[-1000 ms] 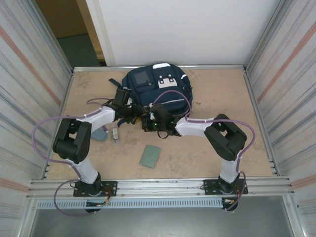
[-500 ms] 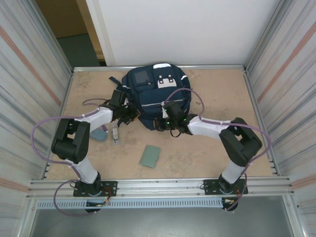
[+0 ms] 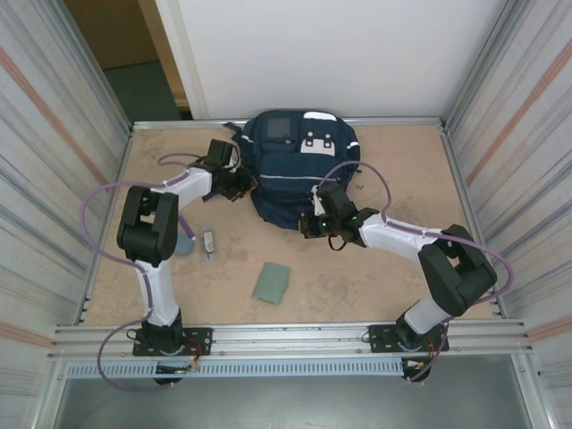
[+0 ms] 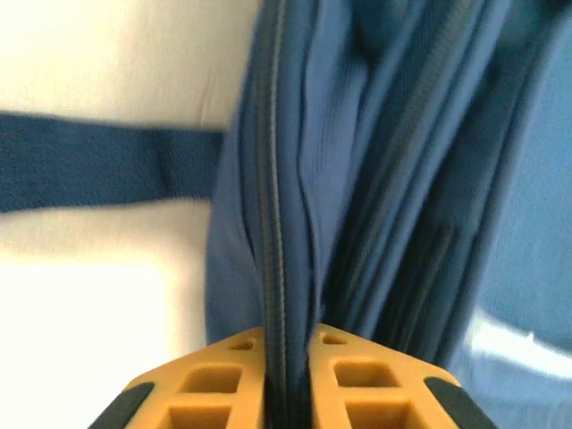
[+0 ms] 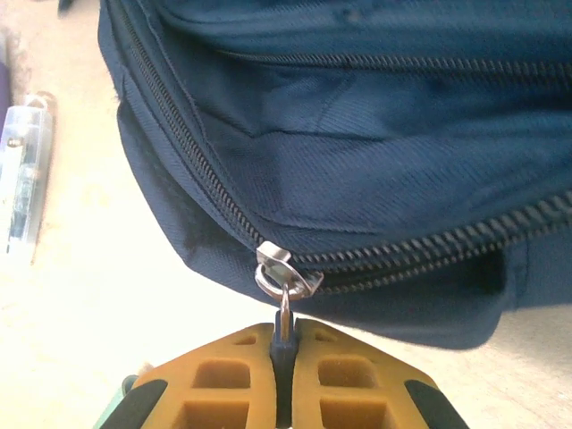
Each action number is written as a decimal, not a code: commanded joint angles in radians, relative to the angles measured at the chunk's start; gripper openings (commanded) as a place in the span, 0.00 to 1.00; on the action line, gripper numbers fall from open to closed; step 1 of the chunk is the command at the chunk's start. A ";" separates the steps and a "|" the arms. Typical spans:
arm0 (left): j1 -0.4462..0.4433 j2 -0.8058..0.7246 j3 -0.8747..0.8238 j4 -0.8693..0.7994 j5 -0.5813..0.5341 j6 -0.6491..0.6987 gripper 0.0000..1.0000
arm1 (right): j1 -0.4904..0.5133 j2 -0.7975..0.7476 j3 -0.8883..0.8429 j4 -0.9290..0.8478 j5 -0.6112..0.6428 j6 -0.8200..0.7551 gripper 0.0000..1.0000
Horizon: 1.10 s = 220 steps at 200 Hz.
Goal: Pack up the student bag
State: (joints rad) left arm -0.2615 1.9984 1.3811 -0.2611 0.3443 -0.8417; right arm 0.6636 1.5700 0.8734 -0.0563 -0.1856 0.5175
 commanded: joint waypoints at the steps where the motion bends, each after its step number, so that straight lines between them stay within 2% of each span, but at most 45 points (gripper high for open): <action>1: 0.080 0.012 0.059 -0.054 0.003 0.026 0.23 | 0.058 0.072 0.090 0.015 -0.010 0.034 0.00; 10: 0.094 -0.027 0.033 -0.081 0.026 0.004 0.26 | 0.080 0.106 0.125 0.035 -0.020 0.042 0.00; 41: 0.088 -0.273 -0.167 -0.125 -0.026 -0.027 0.41 | 0.116 0.202 0.201 0.073 -0.063 0.052 0.00; 75: 0.034 -0.426 -0.329 -0.148 -0.011 -0.056 0.45 | 0.135 0.263 0.253 0.107 -0.097 0.049 0.00; 104: -0.027 -0.444 -0.359 -0.128 -0.023 -0.092 0.46 | 0.158 0.302 0.295 0.122 -0.107 0.047 0.00; 129: -0.082 -0.445 -0.358 -0.111 -0.104 -0.129 0.46 | 0.172 0.324 0.310 0.152 -0.106 0.061 0.00; 170: -0.084 -0.429 -0.397 -0.037 -0.153 -0.188 0.47 | 0.206 0.335 0.297 0.185 -0.075 0.056 0.00; 199: -0.088 -0.390 -0.366 -0.074 -0.171 -0.175 0.45 | 0.219 0.345 0.272 0.221 -0.087 0.084 0.00; 220: -0.084 -0.385 -0.403 -0.071 -0.224 -0.235 0.42 | 0.220 0.347 0.261 0.227 -0.076 0.079 0.00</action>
State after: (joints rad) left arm -0.3473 1.6020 1.0016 -0.3321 0.1997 -1.0172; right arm 0.8658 1.9095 1.1511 0.1154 -0.2543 0.5777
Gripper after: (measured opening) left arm 0.428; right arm 0.073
